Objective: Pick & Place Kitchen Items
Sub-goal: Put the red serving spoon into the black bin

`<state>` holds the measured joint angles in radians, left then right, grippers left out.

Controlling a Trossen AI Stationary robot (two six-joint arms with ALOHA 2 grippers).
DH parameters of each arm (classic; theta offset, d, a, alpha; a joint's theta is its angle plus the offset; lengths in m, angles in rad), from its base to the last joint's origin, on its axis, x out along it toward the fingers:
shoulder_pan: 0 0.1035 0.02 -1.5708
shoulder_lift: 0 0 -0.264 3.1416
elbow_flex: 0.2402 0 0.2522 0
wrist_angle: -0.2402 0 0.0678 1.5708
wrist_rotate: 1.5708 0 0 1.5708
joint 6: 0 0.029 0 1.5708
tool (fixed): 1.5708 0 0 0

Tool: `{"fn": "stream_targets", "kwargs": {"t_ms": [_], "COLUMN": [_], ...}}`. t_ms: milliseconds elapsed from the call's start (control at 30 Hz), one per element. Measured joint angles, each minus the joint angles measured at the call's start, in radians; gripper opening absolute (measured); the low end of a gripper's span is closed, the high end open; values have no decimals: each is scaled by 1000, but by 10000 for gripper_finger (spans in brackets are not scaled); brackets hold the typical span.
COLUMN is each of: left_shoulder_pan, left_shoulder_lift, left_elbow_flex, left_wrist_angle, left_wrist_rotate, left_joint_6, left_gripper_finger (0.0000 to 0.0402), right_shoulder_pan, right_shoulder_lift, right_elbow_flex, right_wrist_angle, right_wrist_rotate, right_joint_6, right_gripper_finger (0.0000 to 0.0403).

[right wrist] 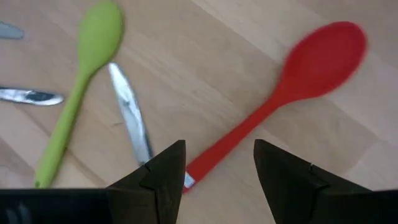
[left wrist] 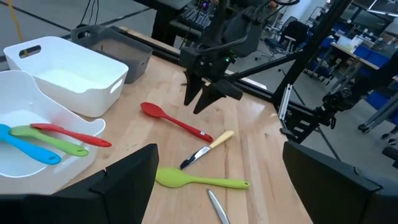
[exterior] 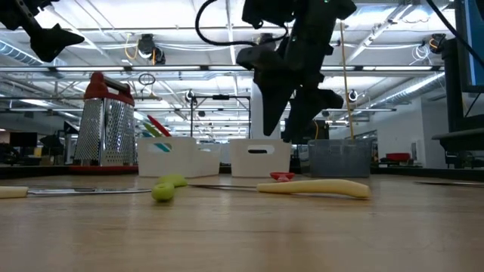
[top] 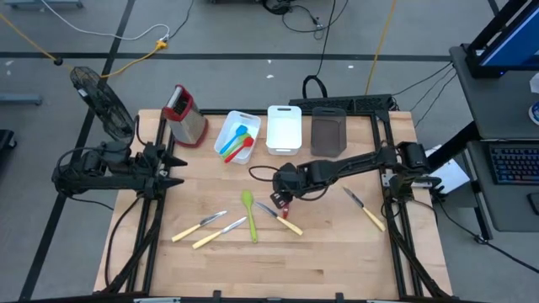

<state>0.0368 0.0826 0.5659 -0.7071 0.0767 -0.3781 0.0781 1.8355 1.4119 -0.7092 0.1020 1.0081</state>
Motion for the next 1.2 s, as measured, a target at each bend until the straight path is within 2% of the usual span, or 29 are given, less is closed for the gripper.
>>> {"fn": "stream_targets", "kwargs": {"t_ms": [333,533,700,867,1200], "left_shoulder_pan": [0,0,0,0,0], "left_shoulder_lift": [0,0,0,0,0], "left_elbow_flex": [0,0,0,0,0], "left_wrist_angle": [-27,-31,-31,-31,-22], "left_wrist_rotate": [0,0,0,0,0], "left_joint_6": [3,7,8,7,-1], "left_gripper_finger": [351,351,351,351,351], "right_shoulder_pan": [-33,-31,-31,-31,-42], "right_shoulder_lift": [-2,-2,-3,-3,-2], "right_elbow_flex": [-53,-127,-178,-246,-257], "right_wrist_angle": [25,159,177,282,358], "right_wrist_rotate": [3,2,2,1,1], "right_joint_6": [102,172,214,251,259], "right_gripper_finger": [183,183,183,183,183]}}
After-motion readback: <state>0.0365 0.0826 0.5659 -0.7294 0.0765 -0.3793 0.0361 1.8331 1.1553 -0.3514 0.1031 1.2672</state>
